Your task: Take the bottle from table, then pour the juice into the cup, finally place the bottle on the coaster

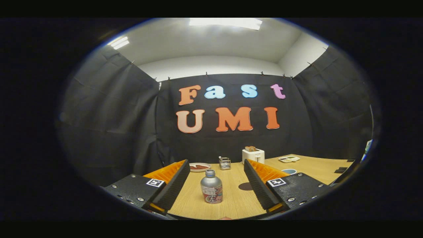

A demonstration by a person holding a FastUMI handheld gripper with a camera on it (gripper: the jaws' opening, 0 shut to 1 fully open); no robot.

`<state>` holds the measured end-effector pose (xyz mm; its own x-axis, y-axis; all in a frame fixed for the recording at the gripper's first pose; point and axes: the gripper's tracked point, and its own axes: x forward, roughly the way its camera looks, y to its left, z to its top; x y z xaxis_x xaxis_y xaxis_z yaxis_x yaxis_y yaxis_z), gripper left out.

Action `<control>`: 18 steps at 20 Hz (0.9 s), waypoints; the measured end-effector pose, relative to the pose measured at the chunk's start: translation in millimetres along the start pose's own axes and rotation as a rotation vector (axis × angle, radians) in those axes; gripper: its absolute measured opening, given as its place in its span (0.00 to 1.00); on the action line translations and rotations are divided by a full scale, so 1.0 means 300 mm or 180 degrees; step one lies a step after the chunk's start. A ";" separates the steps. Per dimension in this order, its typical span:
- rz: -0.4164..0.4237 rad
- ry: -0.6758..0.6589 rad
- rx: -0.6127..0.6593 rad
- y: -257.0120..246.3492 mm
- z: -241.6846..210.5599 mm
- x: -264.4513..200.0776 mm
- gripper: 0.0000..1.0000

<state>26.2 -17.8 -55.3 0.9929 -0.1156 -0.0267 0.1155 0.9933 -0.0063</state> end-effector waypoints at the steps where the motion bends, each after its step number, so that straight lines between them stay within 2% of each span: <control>1: -0.0022 0.0044 0.0010 0.000 -0.037 0.010 0.97; 5: -0.0040 0.0309 0.0000 0.007 -0.197 0.075 0.97; 7: 0.0086 0.0446 0.0035 0.048 -0.265 0.105 0.97; 12: 0.0097 0.0816 -0.0141 0.063 -0.409 0.151 0.97; 18: 0.0131 0.1023 -0.0021 0.081 -0.481 0.189 0.97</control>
<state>81.4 -0.6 -201.3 0.9372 -0.0714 -0.3414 0.0741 0.9972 -0.0052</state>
